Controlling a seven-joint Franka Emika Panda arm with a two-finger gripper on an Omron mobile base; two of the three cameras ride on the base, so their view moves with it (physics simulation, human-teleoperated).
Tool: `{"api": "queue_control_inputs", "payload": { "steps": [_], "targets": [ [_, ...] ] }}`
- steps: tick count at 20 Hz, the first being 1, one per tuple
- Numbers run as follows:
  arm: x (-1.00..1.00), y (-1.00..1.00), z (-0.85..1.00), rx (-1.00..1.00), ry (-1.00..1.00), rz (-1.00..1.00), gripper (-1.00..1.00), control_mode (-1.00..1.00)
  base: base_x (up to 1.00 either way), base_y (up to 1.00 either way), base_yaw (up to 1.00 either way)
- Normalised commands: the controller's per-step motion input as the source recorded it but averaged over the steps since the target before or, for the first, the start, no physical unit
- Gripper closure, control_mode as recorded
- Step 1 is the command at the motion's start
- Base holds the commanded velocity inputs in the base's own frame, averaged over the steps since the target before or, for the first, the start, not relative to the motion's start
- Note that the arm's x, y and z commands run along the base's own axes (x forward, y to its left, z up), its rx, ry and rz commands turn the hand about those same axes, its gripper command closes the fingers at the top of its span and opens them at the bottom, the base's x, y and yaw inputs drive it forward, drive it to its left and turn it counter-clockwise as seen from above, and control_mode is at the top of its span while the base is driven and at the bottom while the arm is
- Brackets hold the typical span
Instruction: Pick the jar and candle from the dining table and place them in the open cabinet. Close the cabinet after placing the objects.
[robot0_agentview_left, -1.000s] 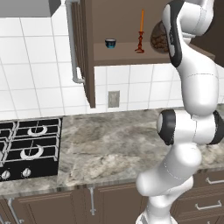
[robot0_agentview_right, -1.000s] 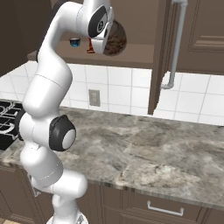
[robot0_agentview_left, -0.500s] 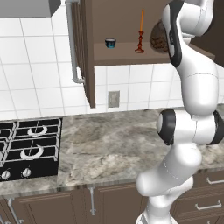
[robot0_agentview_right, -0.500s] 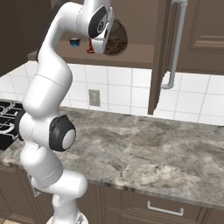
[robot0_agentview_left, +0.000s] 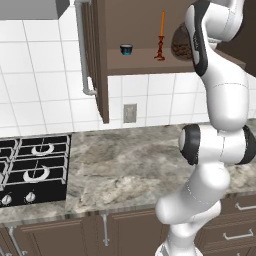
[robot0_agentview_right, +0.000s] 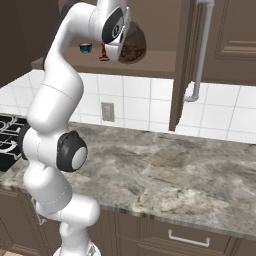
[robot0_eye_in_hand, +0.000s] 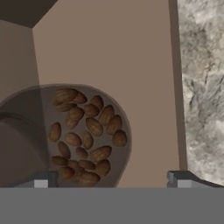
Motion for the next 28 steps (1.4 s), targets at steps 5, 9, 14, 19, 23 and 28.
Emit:
{"api": "queue_control_inputs", "payload": {
  "steps": [5, 9, 14, 19, 23, 28],
  "targets": [
    [0.09, 0.0, 0.03, 0.05, -0.09, 0.0, -1.0, -1.0, 0.0, 0.0, 0.0],
    [0.01, 0.0, 0.0, 0.07, -0.09, 0.0, -1.0, -1.0, 0.0, 0.0, 0.0],
    [-0.02, 0.0, 0.0, 0.1, -0.04, 0.0, -1.0, -1.0, 0.0, 0.0, 0.0],
    [0.0, 0.0, 0.01, 0.11, -0.02, 0.0, -1.0, -1.0, 0.0, 0.0, 0.0],
    [0.0, 0.0, 0.14, 0.1, -0.01, 0.0, -1.0, -1.0, 0.0, 0.0, 0.0],
    [0.06, 0.0, 0.19, 0.11, 0.0, 0.0, -1.0, -1.0, 0.0, 0.0, 0.0]
  ]
}}
